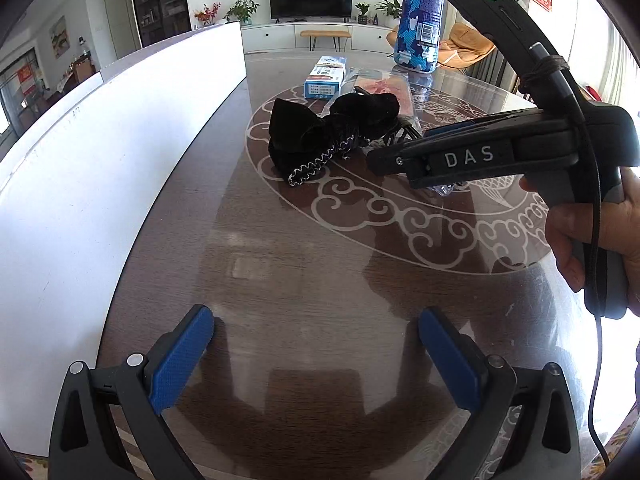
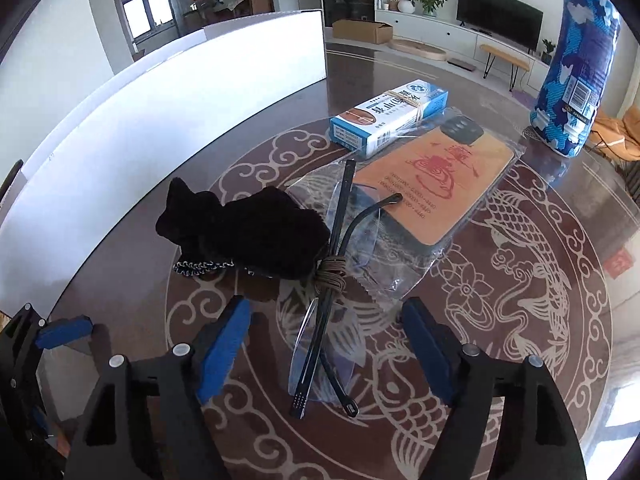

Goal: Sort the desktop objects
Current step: 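Grasp the black-framed eyeglasses with the right tool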

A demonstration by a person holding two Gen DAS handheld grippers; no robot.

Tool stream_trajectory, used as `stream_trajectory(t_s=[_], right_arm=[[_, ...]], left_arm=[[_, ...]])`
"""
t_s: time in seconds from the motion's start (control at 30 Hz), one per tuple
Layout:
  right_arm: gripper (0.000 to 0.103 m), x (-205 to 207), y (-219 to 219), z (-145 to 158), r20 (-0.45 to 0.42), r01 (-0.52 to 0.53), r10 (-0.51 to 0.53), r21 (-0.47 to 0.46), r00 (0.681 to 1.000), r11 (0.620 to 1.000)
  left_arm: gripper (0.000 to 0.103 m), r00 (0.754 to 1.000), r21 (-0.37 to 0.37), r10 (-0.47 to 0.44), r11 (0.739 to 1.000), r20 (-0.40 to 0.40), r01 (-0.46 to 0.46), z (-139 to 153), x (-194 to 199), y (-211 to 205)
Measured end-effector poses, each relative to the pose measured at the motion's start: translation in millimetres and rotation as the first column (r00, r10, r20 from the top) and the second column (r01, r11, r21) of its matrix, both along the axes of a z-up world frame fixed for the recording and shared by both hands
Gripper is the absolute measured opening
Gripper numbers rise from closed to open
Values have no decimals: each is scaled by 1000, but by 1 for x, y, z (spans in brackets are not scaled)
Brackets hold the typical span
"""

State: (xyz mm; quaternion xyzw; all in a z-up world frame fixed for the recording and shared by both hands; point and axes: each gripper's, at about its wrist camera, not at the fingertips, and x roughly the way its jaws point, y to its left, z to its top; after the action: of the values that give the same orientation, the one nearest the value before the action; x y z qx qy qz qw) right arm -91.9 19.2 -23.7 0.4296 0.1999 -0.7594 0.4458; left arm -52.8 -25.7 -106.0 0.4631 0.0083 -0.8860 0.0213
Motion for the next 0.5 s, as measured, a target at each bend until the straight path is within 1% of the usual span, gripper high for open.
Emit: stream_trajectory(t_s=[0.03, 0.1, 0.17, 0.2, 0.33, 0.5], right_arm=[[70, 3, -2, -1, -30, -18, 18, 14, 999, 1000], [56, 7, -4, 0, -59, -39, 39, -2, 998, 999], [16, 6, -1, 1, -70, -9, 7, -18, 998, 1000], [14, 4, 2, 0, -67, 7, -9, -26, 998, 1000], [14, 4, 31, -1, -70, 56, -59, -46, 996, 997], [14, 16, 104, -2, -93, 151, -154, -42, 984, 988]], left_arm=[[103, 1000, 0, 0, 1000, 0, 0, 0, 0, 0], [103, 1000, 0, 0, 1000, 0, 0, 0, 0, 0], [103, 1000, 3, -3, 1000, 0, 3, 1, 0, 0], [103, 1000, 3, -3, 1000, 0, 3, 1, 0, 0], [103, 1000, 3, -3, 1000, 0, 3, 1, 0, 0], [103, 1000, 4, -3, 1000, 0, 3, 1, 1, 0]])
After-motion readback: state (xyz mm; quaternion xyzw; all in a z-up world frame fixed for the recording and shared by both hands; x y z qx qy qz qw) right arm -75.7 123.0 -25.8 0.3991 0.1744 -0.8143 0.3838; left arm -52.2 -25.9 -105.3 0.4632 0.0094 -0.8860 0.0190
